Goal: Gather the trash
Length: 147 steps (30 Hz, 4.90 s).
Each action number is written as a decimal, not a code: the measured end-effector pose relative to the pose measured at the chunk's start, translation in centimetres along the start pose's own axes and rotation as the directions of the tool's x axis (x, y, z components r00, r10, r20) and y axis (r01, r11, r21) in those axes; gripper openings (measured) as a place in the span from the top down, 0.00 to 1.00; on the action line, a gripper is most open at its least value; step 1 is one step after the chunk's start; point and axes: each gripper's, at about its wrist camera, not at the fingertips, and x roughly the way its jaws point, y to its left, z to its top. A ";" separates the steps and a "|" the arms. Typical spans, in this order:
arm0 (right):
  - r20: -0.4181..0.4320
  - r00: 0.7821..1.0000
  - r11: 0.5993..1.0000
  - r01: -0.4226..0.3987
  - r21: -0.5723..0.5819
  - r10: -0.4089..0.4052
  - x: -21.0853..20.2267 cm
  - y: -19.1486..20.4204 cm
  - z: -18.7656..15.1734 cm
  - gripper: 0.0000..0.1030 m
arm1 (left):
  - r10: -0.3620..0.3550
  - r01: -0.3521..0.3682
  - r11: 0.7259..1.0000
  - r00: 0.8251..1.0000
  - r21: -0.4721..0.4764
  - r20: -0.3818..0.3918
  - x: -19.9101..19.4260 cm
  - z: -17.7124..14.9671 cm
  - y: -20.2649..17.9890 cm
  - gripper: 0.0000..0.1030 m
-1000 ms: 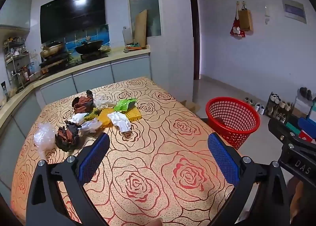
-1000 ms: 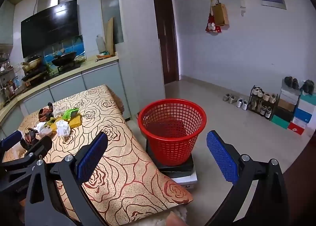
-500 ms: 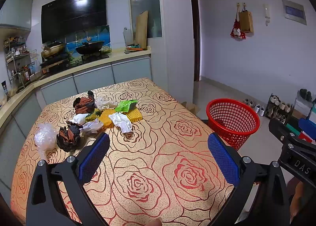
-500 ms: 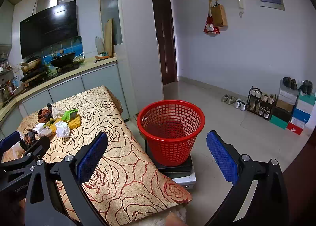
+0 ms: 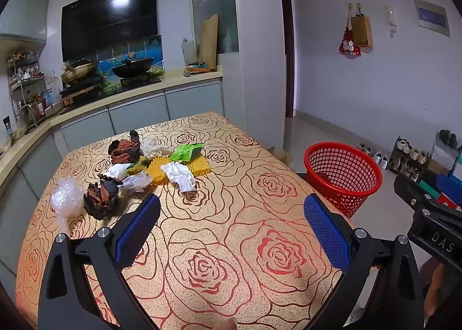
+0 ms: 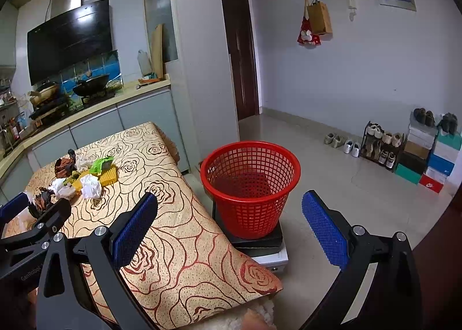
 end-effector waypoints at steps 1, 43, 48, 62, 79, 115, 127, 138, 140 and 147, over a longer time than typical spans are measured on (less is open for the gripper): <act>0.000 1.000 1.000 0.000 0.000 0.000 0.0 0.0 0.0 0.05 | 0.001 -0.001 1.000 1.000 -0.001 -0.001 0.0 0.0 0.0 0.07; -0.007 1.000 1.000 0.001 -0.003 -0.001 0.3 0.3 0.0 0.05 | 0.002 -0.002 1.000 1.000 -0.008 -0.001 -0.1 -0.2 0.8 0.07; -0.009 1.000 1.000 -0.001 -0.005 0.001 0.2 0.3 0.0 0.05 | 0.000 0.000 1.000 1.000 -0.015 -0.001 -0.2 -0.3 1.2 0.07; -0.014 1.000 0.999 -0.023 -0.022 0.023 0.5 1.5 0.1 0.05 | 0.026 -0.027 0.999 0.999 -0.041 -0.029 0.8 -0.7 2.4 0.07; -0.143 0.965 0.957 -0.241 -0.163 0.218 5.1 11.7 0.9 0.05 | 0.327 -0.358 0.906 0.931 -0.226 -0.162 2.9 -1.9 19.6 0.07; -0.347 0.894 0.860 -0.397 -0.322 0.283 16.3 26.0 0.0 0.13 | 0.274 -0.371 0.878 0.908 -0.301 -0.318 12.7 -3.5 31.9 0.63; -0.481 0.838 0.851 -0.432 -0.298 0.257 20.1 27.5 -1.8 0.65 | 0.308 -0.374 0.874 0.920 -0.311 -0.241 10.6 -2.4 31.8 0.64; -0.417 0.856 0.847 -0.444 -0.292 0.306 18.2 26.4 -0.7 0.90 | 0.318 -0.374 0.869 0.924 -0.324 -0.213 9.4 -2.1 31.2 0.64; -0.396 0.861 0.849 -0.446 -0.284 0.320 17.4 25.9 -0.1 0.90 | 0.321 -0.372 0.869 0.926 -0.327 -0.201 8.9 -1.9 30.8 0.64; -0.320 0.876 0.858 -0.446 -0.254 0.361 14.7 24.0 2.4 0.90 | 0.323 -0.352 0.883 0.936 -0.310 -0.142 7.3 -0.1 28.7 0.64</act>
